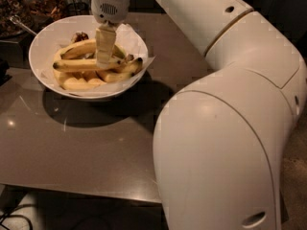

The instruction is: Pick banana from white bowl

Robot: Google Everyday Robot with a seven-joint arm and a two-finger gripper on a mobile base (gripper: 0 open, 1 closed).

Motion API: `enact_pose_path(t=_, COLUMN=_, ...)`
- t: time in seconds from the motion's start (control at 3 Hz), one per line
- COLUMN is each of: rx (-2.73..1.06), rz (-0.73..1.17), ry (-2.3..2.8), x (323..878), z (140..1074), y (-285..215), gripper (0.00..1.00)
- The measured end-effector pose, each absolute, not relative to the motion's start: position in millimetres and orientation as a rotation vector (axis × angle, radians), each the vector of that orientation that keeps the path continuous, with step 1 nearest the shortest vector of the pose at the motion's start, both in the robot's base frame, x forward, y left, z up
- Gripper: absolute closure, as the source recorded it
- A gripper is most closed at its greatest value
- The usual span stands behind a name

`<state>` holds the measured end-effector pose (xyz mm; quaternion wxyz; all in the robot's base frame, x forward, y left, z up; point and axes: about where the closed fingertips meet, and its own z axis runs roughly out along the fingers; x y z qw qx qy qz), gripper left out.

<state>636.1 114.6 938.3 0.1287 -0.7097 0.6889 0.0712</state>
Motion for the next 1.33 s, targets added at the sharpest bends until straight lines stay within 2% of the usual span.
enact_pose_path(t=0.67, rx=-2.057, rz=0.204, ry=2.037, x=637.5, z=935.3, y=113.1, gripper=0.31)
enact_pose_path(t=1.33, rx=-2.074, rz=0.215, ry=2.054, x=638.0, z=925.2, y=117.4, gripper=0.62)
